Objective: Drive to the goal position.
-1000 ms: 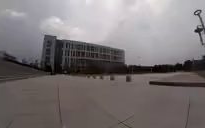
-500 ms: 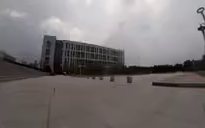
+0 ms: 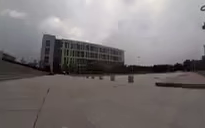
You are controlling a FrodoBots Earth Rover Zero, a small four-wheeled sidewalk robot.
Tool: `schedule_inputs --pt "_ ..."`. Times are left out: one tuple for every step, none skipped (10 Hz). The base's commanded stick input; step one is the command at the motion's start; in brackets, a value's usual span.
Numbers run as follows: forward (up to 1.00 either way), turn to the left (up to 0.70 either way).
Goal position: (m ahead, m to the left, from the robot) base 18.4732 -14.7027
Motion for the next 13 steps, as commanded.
schedule_inputs --pt "0.7 0.0" --pt "0.7 0.0" --pt "0.7 0.0" --pt "0.7 0.0" --pt "0.7 0.0" --pt "0.7 0.0" --pt "0.7 0.0" --pt "0.7 0.0" --pt "0.7 0.0" --pt "0.7 0.0" --pt "0.7 -0.04" --pt "0.7 -0.23" --pt "0.7 -0.3"
